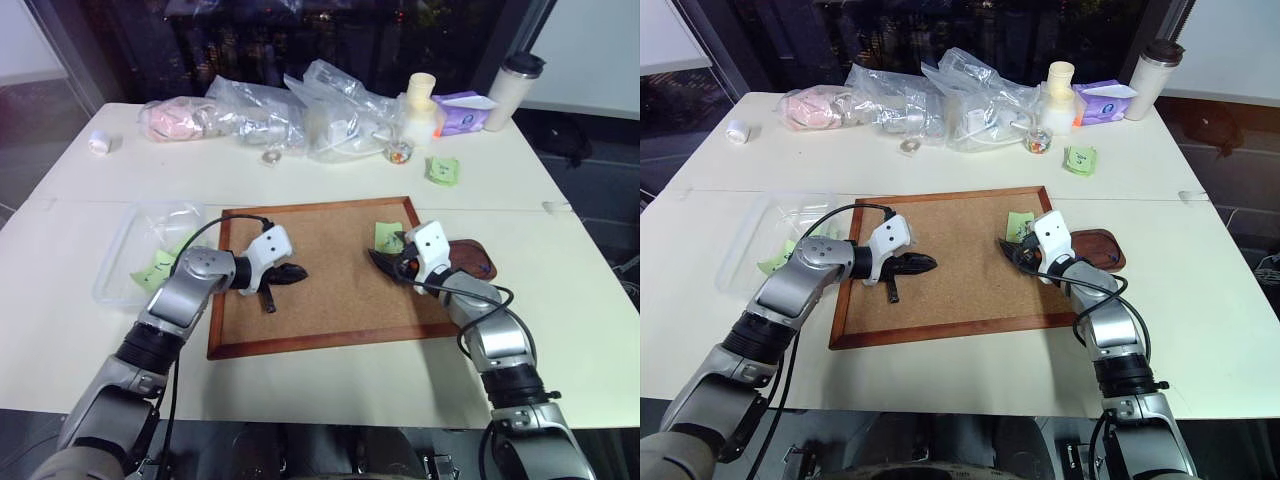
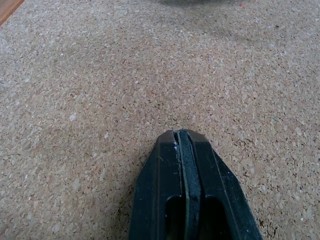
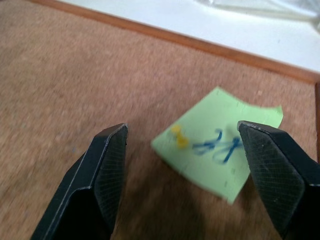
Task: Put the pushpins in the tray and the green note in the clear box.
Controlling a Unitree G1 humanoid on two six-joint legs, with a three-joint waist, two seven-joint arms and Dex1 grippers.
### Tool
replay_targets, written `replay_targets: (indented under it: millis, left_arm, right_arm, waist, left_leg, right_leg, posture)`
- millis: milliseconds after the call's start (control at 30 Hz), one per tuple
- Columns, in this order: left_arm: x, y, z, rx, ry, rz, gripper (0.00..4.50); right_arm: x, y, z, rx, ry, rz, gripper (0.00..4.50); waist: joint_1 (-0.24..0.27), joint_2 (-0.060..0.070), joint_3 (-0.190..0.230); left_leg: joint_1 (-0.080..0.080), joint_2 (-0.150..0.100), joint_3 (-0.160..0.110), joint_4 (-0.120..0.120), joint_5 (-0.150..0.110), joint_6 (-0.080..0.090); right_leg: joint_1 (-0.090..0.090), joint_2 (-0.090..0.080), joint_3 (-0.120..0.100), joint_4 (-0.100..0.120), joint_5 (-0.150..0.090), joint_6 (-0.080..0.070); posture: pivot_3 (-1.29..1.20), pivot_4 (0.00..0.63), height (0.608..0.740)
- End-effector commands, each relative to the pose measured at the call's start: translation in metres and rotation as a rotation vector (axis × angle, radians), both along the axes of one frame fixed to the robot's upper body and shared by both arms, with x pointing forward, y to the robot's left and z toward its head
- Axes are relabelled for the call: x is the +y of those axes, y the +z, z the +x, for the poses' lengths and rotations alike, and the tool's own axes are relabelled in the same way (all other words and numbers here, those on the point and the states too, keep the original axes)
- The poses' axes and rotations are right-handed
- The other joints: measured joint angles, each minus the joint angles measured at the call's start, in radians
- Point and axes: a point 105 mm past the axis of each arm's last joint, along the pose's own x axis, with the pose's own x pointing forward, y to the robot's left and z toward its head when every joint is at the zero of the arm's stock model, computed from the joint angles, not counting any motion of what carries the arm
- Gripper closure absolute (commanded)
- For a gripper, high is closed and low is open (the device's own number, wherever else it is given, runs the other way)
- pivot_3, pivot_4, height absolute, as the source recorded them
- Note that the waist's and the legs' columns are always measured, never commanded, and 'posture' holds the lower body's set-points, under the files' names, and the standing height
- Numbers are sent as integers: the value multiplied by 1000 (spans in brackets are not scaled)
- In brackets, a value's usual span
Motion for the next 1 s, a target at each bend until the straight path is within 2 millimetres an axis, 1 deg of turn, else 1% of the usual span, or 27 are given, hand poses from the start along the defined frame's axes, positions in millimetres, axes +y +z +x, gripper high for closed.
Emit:
replay_targets:
  millis: [33, 133, 200, 233, 267, 333, 500, 533, 700, 767, 867, 1000]
  left_arm:
    - [9, -23, -3, 66, 40, 64, 4500]
    - [10, -24, -4, 65, 42, 67, 4500]
    - [10, -24, -4, 65, 43, 67, 4500]
    - [10, -24, -4, 66, 43, 67, 4500]
    - [10, -25, -4, 66, 42, 67, 4500]
    - [9, -25, -4, 66, 41, 67, 4500]
    - [9, -25, -4, 64, 42, 68, 4500]
    - [9, -25, -4, 64, 43, 68, 4500]
    - [10, -24, -4, 62, 47, 68, 4500]
    - [10, -24, -4, 61, 49, 67, 4500]
    - [11, -24, -3, 60, 51, 68, 4500]
    - [11, -24, -3, 60, 50, 68, 4500]
  right_arm:
    - [5, 13, 4, -50, 10, 32, 797]
    - [6, 12, 5, -43, 13, 46, 797]
    - [6, 8, 5, -24, 12, 50, 797]
    - [6, 0, 5, 7, 9, 44, 797]
    - [5, -9, 6, 39, 7, 35, 1033]
    - [4, -22, 6, 90, 3, 31, 1601]
    - [6, -32, 6, 121, 13, 38, 4097]
    - [7, -33, 5, 125, 16, 37, 4471]
    - [8, -43, 1, 140, 30, 6, 4471]
    - [7, -43, 1, 129, 24, 8, 4471]
    - [5, -30, 4, 75, 7, 32, 4471]
    - [3, 4, 6, -44, -8, 80, 4471]
  waist:
    - [0, 0, 0]
    - [0, 0, 0]
    - [-1, 0, 0]
    - [-1, 0, 0]
    - [-1, 0, 0]
    - [-2, 0, 0]
    - [-4, -2, -1]
    - [-4, -2, -1]
    - [-4, -3, -2]
    - [-4, -4, -3]
    - [-4, -4, -3]
    - [-4, -3, -2]
  left_leg:
    - [0, 0, 0, 0, 0, 0]
    - [0, 0, 0, 0, 0, 0]
    - [0, 0, 0, 0, 0, 0]
    - [0, 0, 0, 0, 0, 0]
    - [0, 0, 0, 0, 0, 0]
    - [0, 0, 0, 0, 0, 0]
    - [3, 0, 0, 0, 0, 1]
    - [3, 1, 0, 0, -1, 1]
    - [3, 1, 0, 0, -1, 1]
    - [3, 1, 0, 0, -1, 1]
    - [3, 1, 0, 0, 0, 1]
    - [3, 1, 0, 0, 0, 1]
  right_leg:
    - [0, 0, 0, 0, 0, 0]
    - [0, 0, 0, 0, 0, 0]
    - [0, 0, 0, 0, 0, 0]
    - [0, 0, 0, 0, 0, 0]
    - [0, 0, 0, 0, 0, 0]
    - [0, 0, 0, 0, 0, 0]
    - [3, 0, 0, 0, 0, 0]
    - [3, 0, 0, 0, 0, 0]
    - [4, 0, 0, 0, 0, 0]
    - [4, 0, 0, 0, 0, 0]
    - [4, 0, 0, 0, 0, 0]
    - [4, 0, 0, 0, 0, 0]
  posture:
    - [0, 150, 737]
    - [0, 150, 737]
    - [0, 150, 737]
    - [0, 150, 737]
    - [0, 150, 737]
    - [0, 150, 737]
    - [0, 150, 737]
    - [0, 150, 737]
    - [0, 150, 737]
    - [0, 150, 737]
    - [0, 150, 737]
    - [0, 150, 737]
